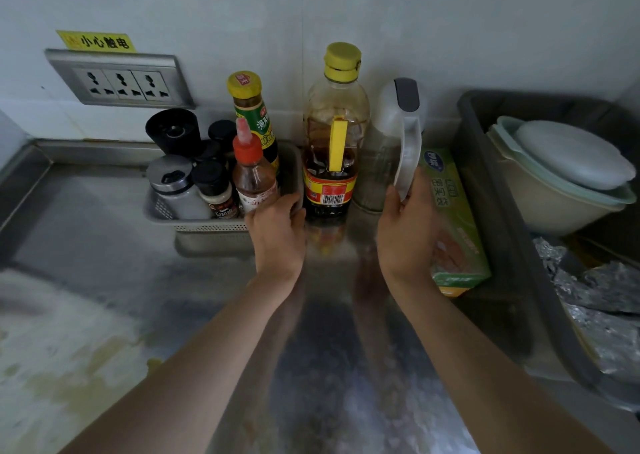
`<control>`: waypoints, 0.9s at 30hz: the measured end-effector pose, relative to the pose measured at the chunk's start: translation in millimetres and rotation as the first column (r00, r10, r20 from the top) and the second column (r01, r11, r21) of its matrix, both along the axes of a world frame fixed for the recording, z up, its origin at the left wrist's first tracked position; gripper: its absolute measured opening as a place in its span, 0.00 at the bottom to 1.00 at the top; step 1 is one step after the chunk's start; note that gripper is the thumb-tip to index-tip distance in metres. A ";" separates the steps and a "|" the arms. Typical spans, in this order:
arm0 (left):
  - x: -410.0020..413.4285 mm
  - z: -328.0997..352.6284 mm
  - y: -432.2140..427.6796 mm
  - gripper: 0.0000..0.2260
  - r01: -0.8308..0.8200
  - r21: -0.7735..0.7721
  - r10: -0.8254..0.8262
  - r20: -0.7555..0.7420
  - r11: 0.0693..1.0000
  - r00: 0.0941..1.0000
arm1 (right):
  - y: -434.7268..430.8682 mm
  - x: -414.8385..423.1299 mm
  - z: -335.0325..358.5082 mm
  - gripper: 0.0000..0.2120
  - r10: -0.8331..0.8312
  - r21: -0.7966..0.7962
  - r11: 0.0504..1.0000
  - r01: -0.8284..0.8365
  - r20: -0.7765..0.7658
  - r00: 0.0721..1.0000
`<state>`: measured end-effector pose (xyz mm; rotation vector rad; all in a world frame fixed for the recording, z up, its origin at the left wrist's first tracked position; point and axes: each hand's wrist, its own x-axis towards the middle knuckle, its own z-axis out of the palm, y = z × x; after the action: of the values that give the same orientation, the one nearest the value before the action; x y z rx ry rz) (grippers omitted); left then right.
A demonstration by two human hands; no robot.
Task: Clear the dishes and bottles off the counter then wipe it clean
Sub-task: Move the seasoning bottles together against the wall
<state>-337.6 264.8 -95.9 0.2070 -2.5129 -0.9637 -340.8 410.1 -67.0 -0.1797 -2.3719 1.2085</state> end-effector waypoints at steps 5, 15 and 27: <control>-0.6 -4.5 -4.9 0.07 0.049 0.058 -0.048 -0.009 0.997 0.999 | 0.1 0.5 0.7 0.14 -0.021 -0.012 1.000 0.021 -0.005 1.000; 48.0 20.2 -3.3 0.16 0.186 -0.079 -0.171 0.167 0.979 0.971 | -1.7 33.4 1.8 0.22 0.018 -0.163 0.986 0.016 0.208 0.978; 209.7 33.6 -34.4 0.10 0.444 0.265 -0.517 0.398 0.856 0.758 | 8.7 254.6 -4.2 0.12 0.125 -0.253 0.967 0.040 0.600 0.790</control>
<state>-127.8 230.3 -62.3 -0.2190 -3.0034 -1.4628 -86.2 418.8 -71.2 -0.7073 -2.7495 1.6768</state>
